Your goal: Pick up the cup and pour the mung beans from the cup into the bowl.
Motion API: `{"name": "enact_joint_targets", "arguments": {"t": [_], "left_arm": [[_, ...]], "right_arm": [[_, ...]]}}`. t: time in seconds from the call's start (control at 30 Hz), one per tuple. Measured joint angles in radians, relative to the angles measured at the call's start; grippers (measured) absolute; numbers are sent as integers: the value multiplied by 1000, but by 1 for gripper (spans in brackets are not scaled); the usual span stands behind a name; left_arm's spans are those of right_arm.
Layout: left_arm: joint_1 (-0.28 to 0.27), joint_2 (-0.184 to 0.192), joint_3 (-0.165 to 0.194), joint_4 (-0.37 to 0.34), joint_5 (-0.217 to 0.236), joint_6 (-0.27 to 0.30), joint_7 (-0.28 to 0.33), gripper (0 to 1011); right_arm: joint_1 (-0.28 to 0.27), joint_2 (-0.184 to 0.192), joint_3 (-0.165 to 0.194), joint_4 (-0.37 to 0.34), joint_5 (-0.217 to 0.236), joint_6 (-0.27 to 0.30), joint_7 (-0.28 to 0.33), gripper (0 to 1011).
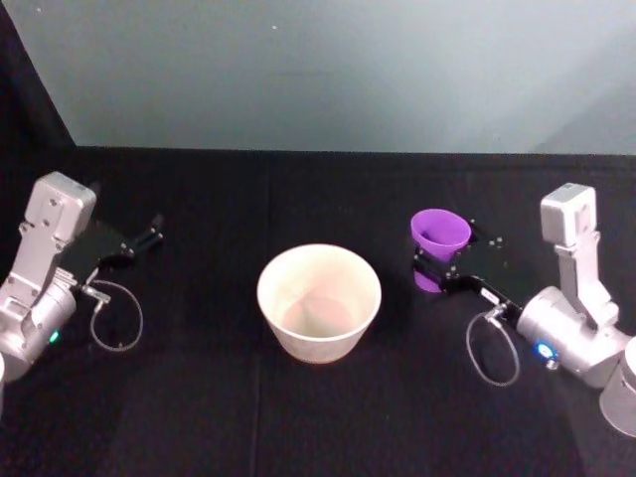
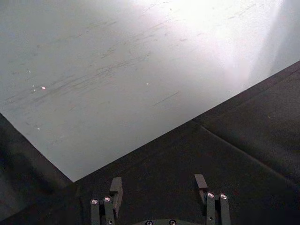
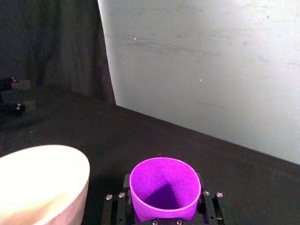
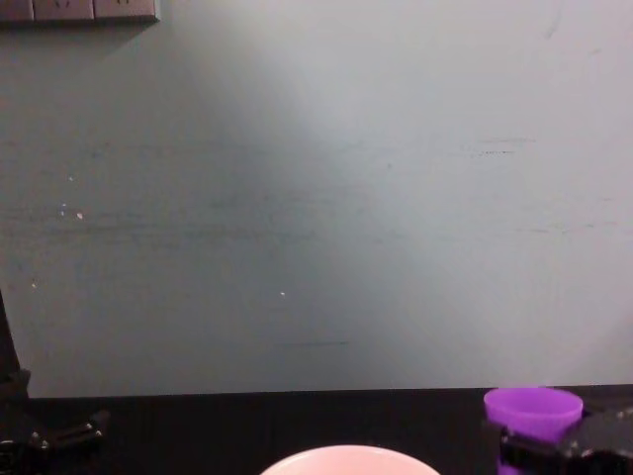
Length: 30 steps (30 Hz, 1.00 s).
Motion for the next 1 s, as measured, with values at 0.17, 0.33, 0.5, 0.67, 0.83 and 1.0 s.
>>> {"name": "enact_joint_targets", "arguments": {"t": [0.17, 0.33, 0.5, 0.67, 0.83, 1.0], "left_arm": [[0, 0, 0, 0, 0, 0, 0, 1000], [0, 0, 0, 0, 0, 0, 0, 1000], [0, 0, 0, 0, 0, 0, 0, 1000], [0, 0, 0, 0, 0, 0, 0, 1000], [0, 0, 0, 0, 0, 0, 0, 1000], [0, 0, 0, 0, 0, 0, 0, 1000]], "right_arm": [[-20, 33, 16, -96, 20, 65, 4, 746], [-36, 72, 37, -202, 59, 123, 12, 746], [-46, 99, 56, -273, 90, 159, 11, 746], [-53, 123, 76, -336, 120, 182, -5, 747], [-57, 142, 90, -380, 139, 190, -20, 746], [-58, 158, 99, -408, 148, 193, -33, 746]]}}
